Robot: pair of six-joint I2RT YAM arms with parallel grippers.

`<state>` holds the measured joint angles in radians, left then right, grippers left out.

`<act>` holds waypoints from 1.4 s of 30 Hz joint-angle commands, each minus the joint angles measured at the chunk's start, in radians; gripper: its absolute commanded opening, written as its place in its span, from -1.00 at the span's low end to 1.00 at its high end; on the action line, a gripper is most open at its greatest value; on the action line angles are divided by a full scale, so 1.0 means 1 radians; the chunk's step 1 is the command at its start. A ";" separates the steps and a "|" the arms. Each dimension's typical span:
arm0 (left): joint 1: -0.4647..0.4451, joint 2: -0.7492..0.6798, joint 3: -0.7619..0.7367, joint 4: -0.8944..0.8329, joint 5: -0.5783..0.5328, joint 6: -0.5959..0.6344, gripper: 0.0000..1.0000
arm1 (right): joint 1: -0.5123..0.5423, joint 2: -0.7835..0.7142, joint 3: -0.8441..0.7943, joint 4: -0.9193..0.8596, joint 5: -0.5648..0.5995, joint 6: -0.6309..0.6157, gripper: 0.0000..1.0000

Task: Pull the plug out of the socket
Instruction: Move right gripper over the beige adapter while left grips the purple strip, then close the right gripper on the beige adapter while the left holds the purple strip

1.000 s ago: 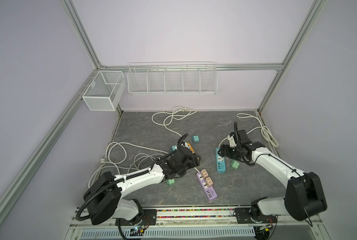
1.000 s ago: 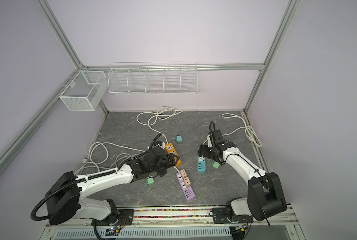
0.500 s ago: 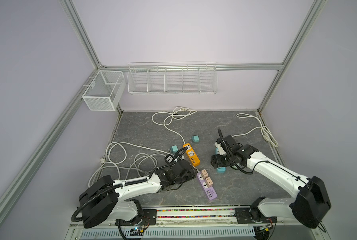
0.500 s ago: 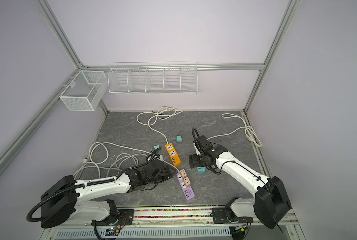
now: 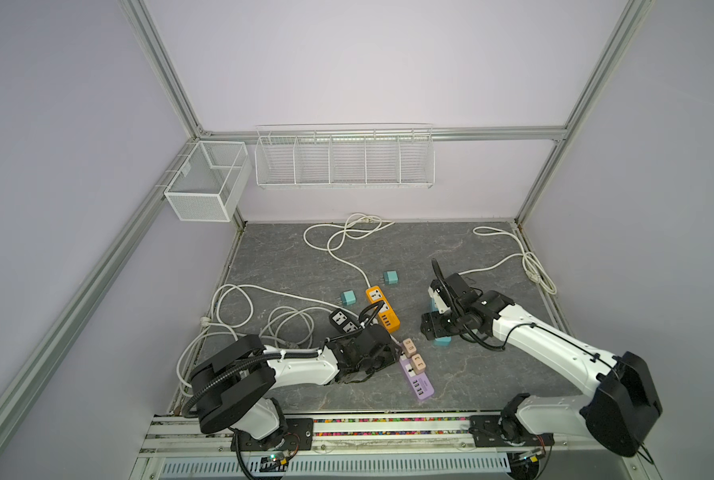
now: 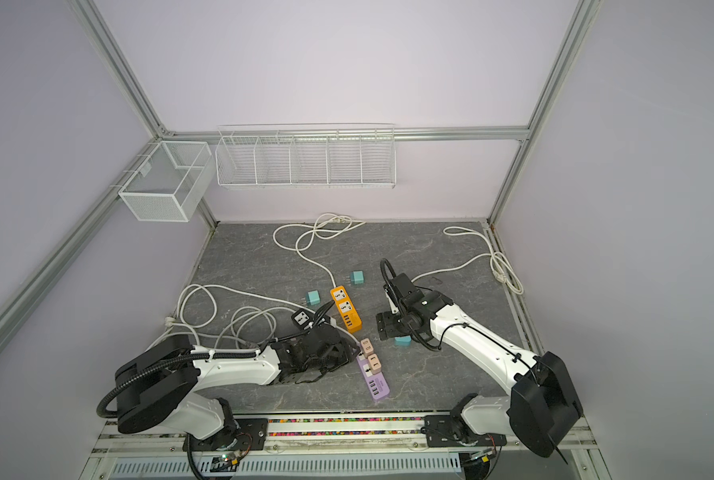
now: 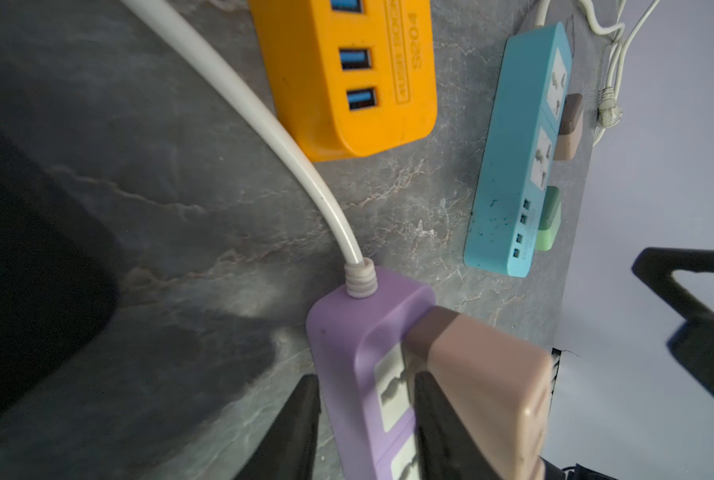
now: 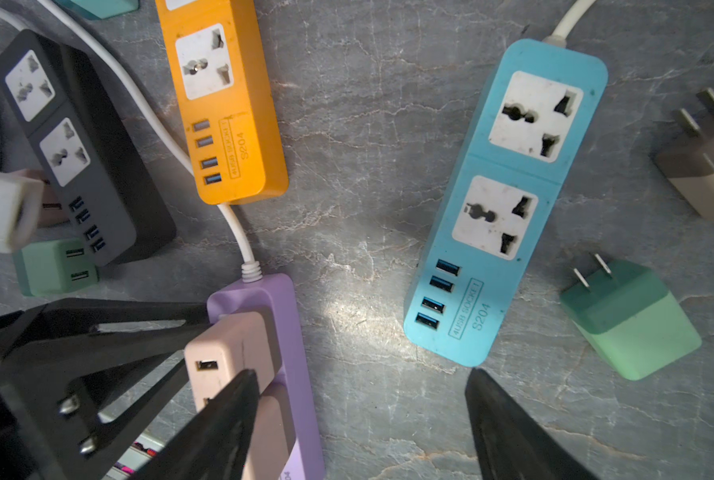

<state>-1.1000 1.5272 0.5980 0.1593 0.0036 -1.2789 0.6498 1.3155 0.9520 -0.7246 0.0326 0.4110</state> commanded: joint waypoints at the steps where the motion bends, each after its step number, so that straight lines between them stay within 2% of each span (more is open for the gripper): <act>1: -0.004 0.042 0.025 0.034 0.011 -0.028 -0.30 | 0.005 -0.001 -0.010 -0.004 -0.011 -0.007 0.64; 5: -0.004 0.082 0.032 0.107 0.022 -0.035 -0.39 | 0.005 0.003 -0.016 -0.003 -0.010 -0.012 0.64; 14: 0.032 0.217 0.131 0.206 0.077 0.034 -0.51 | 0.004 0.002 -0.014 -0.016 0.029 -0.009 0.68; 22: 0.084 0.291 0.270 0.152 0.115 0.147 -0.57 | 0.002 0.019 0.016 -0.031 0.044 -0.009 0.72; 28: 0.089 0.254 0.252 0.117 0.096 0.171 -0.58 | -0.015 0.039 0.046 -0.050 0.029 -0.037 0.72; 33: 0.083 0.207 0.208 0.112 0.082 0.131 -0.58 | -0.027 0.088 0.094 -0.064 -0.021 -0.097 0.61; 39: 0.044 0.191 0.192 0.097 0.061 0.098 -0.58 | -0.028 0.168 0.143 -0.082 -0.042 -0.144 0.34; 42: 0.040 0.181 0.169 0.121 0.052 0.082 -0.57 | -0.028 0.202 0.155 -0.085 -0.034 -0.157 0.29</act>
<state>-1.0565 1.7370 0.7914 0.2790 0.0826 -1.1687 0.6239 1.4899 1.0855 -0.7769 0.0086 0.2920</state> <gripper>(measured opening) 0.214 0.647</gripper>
